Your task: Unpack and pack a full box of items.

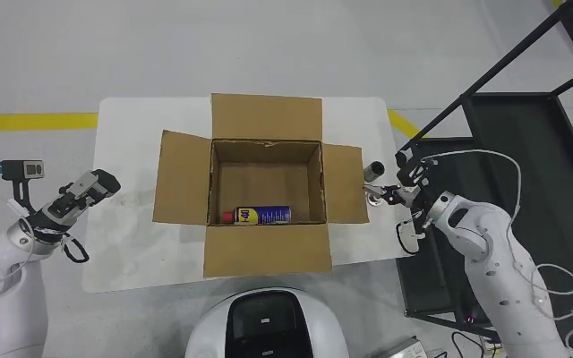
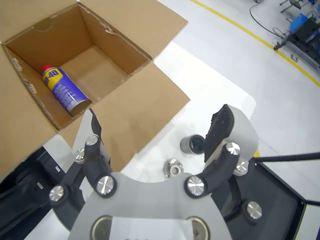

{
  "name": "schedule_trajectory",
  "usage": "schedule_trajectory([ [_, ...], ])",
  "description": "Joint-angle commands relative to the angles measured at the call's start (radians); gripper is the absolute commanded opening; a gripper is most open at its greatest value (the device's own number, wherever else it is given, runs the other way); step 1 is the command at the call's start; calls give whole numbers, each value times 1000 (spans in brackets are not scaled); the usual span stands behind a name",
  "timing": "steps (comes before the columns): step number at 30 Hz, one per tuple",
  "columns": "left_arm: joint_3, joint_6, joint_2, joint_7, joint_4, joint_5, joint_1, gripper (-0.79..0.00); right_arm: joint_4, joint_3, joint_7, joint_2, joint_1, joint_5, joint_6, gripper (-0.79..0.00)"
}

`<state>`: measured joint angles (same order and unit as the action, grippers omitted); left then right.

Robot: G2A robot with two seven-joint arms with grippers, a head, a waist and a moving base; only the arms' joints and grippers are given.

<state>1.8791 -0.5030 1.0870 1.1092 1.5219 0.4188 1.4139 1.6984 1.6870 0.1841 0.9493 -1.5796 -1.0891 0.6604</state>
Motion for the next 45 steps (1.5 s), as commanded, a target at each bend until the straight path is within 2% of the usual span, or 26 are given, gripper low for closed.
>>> schedule_trajectory([
  [1,0,0,0,0,0,0,0,0,-57,11,4,-2,4,-12,6,0],
  [7,0,0,0,0,0,0,0,0,-185,-21,-12,-1,28,-61,17,0],
  [18,0,0,0,0,0,0,0,0,-403,-135,-21,15,133,-109,-34,0],
  [20,0,0,0,0,0,0,0,0,-436,-156,-31,19,155,-108,-43,-120],
  [22,0,0,0,0,0,0,0,0,-467,-176,-30,23,179,-120,-59,-329],
  [23,0,0,0,0,0,0,0,0,-483,-188,-31,25,189,-120,-60,-369],
  [24,0,0,0,0,0,0,0,0,-499,-199,-30,28,201,-123,-62,-366],
  [26,0,0,0,0,0,0,0,0,-529,-220,-30,32,223,-126,-69,-191],
  [27,0,0,0,0,0,0,0,0,-546,-228,-29,35,233,-124,-75,-172],
  [29,0,0,0,0,0,0,0,0,-576,-247,-26,40,254,-116,-80,-188],
  [32,0,0,0,0,0,0,0,0,-614,-273,-28,47,282,-122,-93,-305],
  [36,0,0,0,0,0,0,0,0,-657,-297,-40,54,310,-127,-114,-292],
  [39,0,0,0,0,0,0,0,0,-688,-312,-43,59,330,-127,-116,-329],
  [41,0,0,0,0,0,0,0,0,-703,-321,-44,61,341,-131,-116,-394],
  [45,0,0,0,0,0,0,0,0,-724,-334,-51,65,355,-136,-116,-379],
])
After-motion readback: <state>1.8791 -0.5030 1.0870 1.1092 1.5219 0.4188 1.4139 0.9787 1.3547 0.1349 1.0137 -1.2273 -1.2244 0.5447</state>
